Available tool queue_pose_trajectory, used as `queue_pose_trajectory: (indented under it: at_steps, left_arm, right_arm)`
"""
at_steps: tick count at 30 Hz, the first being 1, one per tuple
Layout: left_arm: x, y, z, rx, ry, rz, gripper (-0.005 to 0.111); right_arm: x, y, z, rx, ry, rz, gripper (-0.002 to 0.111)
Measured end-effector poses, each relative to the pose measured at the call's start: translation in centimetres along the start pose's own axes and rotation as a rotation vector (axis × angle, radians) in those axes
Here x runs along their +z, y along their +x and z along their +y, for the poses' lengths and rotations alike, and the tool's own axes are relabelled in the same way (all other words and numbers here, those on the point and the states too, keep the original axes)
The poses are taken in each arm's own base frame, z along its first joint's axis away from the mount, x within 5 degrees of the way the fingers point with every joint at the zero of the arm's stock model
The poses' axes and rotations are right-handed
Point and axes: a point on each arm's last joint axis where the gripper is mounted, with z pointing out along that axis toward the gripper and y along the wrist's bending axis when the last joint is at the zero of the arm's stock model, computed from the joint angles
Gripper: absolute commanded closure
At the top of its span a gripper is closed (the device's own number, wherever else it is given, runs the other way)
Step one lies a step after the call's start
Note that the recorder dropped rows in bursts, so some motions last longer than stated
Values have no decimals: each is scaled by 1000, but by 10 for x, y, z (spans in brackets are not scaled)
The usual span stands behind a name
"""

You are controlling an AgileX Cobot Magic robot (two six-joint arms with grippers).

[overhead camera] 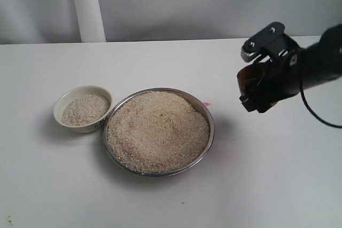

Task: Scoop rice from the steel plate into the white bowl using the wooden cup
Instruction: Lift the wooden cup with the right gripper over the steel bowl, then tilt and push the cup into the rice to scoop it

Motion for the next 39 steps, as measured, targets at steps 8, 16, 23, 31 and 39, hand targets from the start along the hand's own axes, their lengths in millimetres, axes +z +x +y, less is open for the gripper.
queue_pose_trajectory:
  at_steps: [8,16,23,31,39]
  left_arm:
    - [0,0,0,0,0,0,107]
    - [0,0,0,0,0,0,107]
    - [0,0,0,0,0,0,107]
    - [0,0,0,0,0,0,107]
    - [0,0,0,0,0,0,107]
  right_arm:
    - [-53,-53,-19,-278,-8,131,108]
    - [-72,-90,16,-562,-57,142,108]
    - [-38,-110,67,-844,-49,330,108]
    - [4,-117,122,-1105,62,451,108]
    - [38,-113,158,-1246,143,512,108]
